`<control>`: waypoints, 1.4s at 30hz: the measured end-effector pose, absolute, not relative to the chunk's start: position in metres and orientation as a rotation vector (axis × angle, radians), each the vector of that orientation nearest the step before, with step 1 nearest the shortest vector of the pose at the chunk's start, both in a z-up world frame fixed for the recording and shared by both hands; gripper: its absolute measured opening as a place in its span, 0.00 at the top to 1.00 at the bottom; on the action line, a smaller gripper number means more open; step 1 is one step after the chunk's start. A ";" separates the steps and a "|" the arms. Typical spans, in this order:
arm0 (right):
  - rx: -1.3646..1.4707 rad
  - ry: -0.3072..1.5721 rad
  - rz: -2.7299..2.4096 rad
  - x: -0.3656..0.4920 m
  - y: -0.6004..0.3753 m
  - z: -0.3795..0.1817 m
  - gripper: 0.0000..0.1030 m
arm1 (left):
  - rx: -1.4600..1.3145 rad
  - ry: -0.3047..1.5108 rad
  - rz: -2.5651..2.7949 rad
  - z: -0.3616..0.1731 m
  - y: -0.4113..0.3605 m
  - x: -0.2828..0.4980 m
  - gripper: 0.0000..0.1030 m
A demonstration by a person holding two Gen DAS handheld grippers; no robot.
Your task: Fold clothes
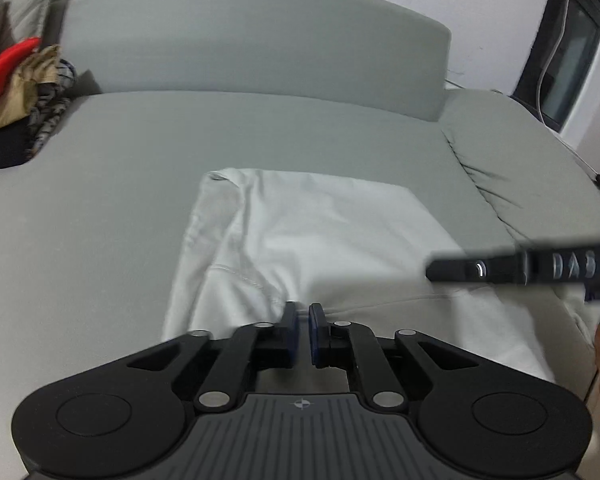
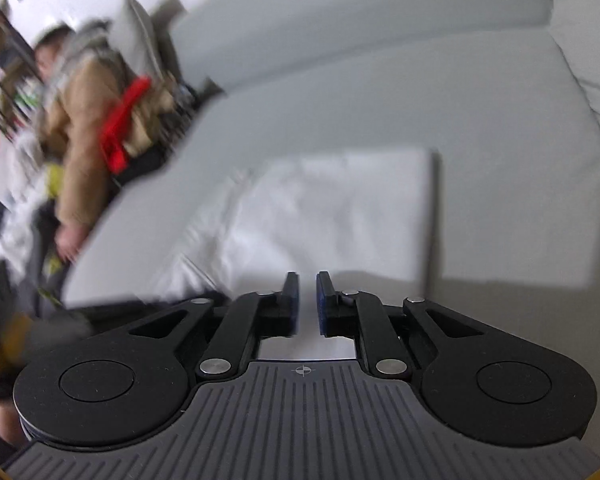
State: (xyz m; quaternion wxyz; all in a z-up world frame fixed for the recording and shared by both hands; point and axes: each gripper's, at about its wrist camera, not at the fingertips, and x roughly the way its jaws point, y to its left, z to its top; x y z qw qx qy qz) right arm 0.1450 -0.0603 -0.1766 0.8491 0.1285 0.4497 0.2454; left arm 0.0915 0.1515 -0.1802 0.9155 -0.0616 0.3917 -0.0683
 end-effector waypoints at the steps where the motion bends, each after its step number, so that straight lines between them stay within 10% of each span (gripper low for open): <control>1: 0.264 0.962 0.495 0.143 -0.064 -0.180 0.94 | -0.134 0.813 -0.128 -0.180 0.153 0.088 0.92; 16: 0.297 0.952 0.444 0.048 -0.123 -0.139 0.78 | -0.085 0.677 -0.135 -0.151 0.102 -0.017 0.74; 27: 0.157 1.132 0.477 0.019 -0.109 -0.156 0.70 | -0.163 1.001 -0.036 -0.175 0.099 -0.018 0.72; 35: 0.251 0.962 0.529 -0.011 -0.138 -0.092 0.31 | -0.267 0.807 -0.090 -0.101 0.089 -0.052 0.61; 42: 0.225 0.935 0.518 -0.028 -0.139 -0.073 0.27 | -0.285 0.770 -0.129 -0.088 0.075 -0.051 0.58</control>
